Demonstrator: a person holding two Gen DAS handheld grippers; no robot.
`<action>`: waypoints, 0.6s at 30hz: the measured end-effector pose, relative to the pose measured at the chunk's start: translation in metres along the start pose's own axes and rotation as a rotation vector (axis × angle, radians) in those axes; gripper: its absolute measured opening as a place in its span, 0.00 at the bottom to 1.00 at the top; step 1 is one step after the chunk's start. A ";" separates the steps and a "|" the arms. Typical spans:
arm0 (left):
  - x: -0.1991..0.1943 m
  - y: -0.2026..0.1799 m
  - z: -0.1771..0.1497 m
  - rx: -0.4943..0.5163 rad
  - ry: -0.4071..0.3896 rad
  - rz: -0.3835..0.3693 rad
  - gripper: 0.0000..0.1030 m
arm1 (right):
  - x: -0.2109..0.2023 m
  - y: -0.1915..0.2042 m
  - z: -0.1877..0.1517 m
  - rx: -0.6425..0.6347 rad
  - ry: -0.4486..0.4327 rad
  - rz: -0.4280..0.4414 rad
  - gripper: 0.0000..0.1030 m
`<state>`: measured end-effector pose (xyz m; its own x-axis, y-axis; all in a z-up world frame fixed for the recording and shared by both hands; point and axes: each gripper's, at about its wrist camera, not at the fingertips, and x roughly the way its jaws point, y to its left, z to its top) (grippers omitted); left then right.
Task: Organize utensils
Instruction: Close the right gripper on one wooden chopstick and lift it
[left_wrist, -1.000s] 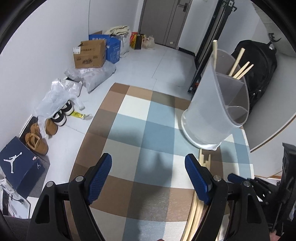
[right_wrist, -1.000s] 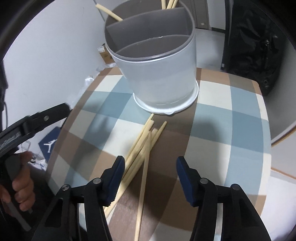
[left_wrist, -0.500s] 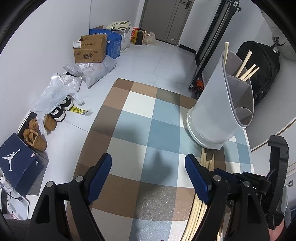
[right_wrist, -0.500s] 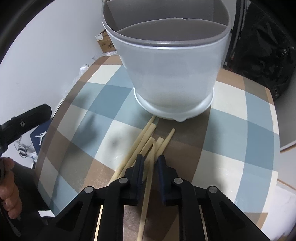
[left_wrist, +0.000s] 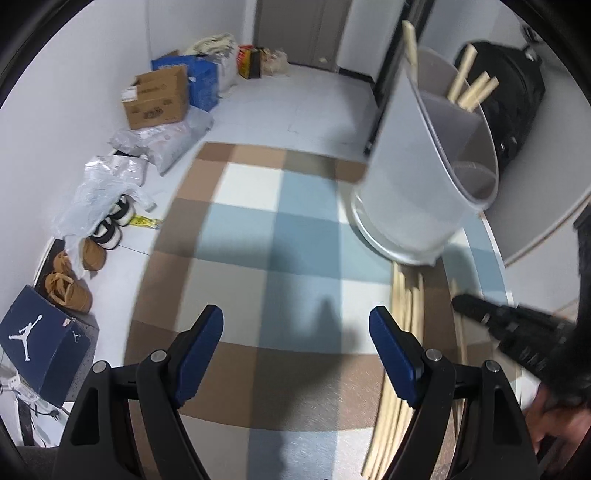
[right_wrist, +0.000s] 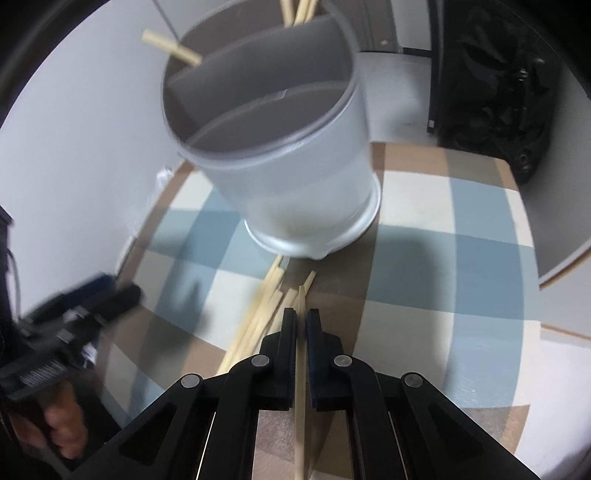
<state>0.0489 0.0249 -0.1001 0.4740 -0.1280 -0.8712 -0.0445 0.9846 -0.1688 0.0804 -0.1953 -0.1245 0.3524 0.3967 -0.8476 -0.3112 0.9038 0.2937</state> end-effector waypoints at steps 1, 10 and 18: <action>0.001 -0.004 0.000 0.011 0.009 -0.006 0.76 | -0.006 -0.003 0.001 0.012 -0.015 0.007 0.04; 0.019 -0.031 -0.012 0.101 0.103 -0.023 0.76 | -0.054 -0.029 -0.001 0.119 -0.109 0.099 0.04; 0.030 -0.038 -0.018 0.113 0.156 -0.010 0.76 | -0.070 -0.041 0.006 0.168 -0.171 0.144 0.04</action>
<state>0.0485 -0.0182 -0.1281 0.3314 -0.1460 -0.9321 0.0628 0.9892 -0.1326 0.0737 -0.2594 -0.0749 0.4632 0.5312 -0.7095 -0.2226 0.8446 0.4870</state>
